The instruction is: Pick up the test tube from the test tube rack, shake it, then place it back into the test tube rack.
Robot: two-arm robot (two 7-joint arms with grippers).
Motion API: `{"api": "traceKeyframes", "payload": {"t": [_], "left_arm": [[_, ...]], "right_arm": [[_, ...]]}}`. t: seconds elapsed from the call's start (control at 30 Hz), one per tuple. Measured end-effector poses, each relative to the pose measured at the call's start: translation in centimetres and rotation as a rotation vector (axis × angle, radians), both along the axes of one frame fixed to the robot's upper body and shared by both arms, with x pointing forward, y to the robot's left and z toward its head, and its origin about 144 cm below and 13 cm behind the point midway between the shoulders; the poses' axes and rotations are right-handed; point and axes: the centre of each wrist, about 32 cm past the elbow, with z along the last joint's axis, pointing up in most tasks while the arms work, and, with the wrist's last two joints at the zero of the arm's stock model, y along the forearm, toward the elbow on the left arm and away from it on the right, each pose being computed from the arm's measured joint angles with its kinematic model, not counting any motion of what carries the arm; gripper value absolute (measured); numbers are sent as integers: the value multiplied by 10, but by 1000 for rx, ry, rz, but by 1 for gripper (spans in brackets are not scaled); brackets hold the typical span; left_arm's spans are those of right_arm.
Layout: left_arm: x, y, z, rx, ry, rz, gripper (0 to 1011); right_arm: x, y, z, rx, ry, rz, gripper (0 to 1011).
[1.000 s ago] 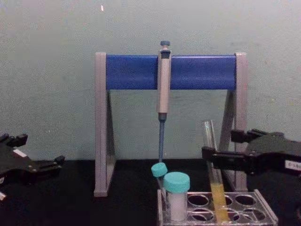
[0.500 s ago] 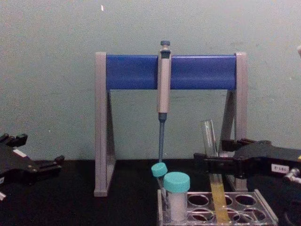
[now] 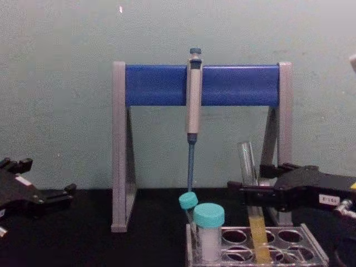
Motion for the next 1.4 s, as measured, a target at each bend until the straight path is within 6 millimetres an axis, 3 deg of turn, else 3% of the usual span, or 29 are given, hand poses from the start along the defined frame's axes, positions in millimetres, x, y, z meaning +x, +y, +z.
{"api": "traceKeyframes", "payload": {"t": [1.2,1.4], "left_arm": [[0,0,0,0,0,0,1001],[0,0,0,0,0,0,1001]], "right_arm": [[0,1,0,-9,-16,13,1000],[0,1,0,-9,-15,13,867]]}}
